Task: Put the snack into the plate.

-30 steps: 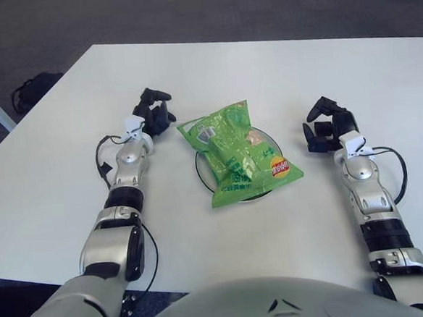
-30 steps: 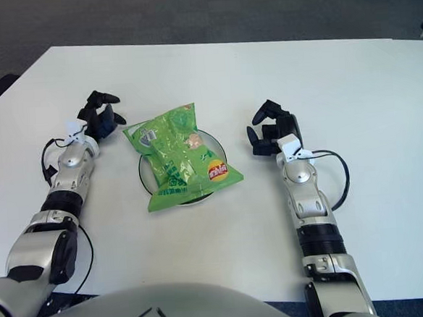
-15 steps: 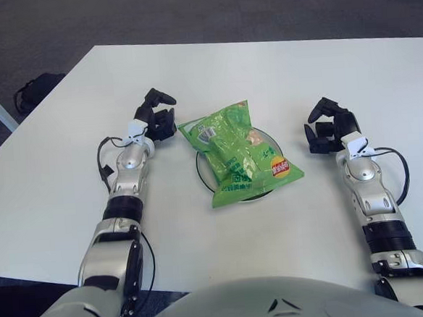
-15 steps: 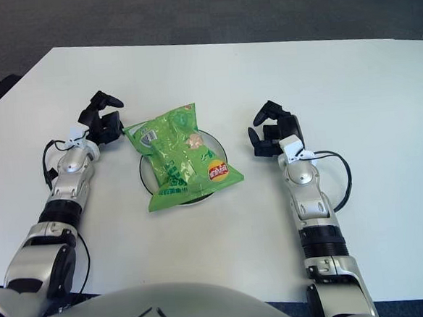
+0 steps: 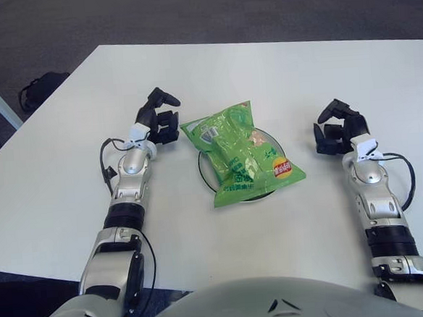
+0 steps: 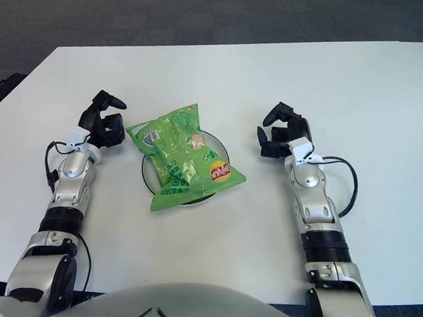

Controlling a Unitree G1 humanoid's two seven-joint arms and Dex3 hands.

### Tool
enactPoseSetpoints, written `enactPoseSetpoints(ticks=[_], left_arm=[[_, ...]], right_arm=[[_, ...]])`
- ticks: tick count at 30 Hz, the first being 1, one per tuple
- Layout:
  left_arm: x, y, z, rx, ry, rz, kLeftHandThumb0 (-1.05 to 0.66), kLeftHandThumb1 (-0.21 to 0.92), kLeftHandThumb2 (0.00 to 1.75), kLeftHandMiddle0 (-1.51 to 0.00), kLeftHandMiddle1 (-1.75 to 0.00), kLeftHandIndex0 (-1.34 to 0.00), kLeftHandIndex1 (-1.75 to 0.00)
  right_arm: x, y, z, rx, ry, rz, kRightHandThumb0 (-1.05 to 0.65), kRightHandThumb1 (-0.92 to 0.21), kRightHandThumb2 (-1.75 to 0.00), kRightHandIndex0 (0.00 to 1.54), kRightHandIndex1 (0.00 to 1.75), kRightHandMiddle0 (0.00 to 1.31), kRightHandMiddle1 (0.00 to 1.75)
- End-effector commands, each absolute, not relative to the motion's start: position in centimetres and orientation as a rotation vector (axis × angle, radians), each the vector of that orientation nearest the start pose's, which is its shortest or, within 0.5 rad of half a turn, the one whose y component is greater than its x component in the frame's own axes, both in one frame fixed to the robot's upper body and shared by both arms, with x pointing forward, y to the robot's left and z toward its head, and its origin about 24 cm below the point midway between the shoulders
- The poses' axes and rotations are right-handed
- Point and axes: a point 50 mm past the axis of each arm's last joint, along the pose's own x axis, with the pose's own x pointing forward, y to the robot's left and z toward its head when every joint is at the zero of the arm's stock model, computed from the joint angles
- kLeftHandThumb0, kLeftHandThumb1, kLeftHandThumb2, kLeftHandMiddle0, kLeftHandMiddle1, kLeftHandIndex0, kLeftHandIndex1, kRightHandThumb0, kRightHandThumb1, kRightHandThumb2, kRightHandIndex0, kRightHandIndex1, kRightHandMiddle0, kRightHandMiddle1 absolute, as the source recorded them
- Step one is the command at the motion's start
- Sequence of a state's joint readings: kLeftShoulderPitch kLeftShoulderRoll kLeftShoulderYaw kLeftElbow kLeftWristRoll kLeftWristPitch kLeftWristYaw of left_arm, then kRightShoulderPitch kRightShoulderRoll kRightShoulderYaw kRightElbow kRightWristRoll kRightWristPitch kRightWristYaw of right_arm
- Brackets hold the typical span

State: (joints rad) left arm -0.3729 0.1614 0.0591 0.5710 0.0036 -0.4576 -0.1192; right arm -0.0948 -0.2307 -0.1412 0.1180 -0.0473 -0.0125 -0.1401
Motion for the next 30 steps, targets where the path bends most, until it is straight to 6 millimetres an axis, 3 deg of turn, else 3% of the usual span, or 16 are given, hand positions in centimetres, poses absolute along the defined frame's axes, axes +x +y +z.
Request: enactPoseSetpoints(ticks=[1,30], left_arm=[[28.2,17.3,0.1,0.151,-0.032,-0.120,-0.41,0.56,1.01,-1.18,-1.75,-0.43,-1.75],[28.6,17.1,0.3,0.143,-0.037,-0.124,-0.41,0.57,1.00,-1.17,-1.75,-0.42,-1.75]], right_arm=[[24.3,-23.2,0.8,-0.142,0.156,-0.347,-0.49,-0.29,-1.34,1.32,1.75,0.63,1.75],[24.6,-24.1,0.8,0.024,0.128,-0.414,-0.48,-0.32,-1.32,1.31,1.75,0.61,1.75]])
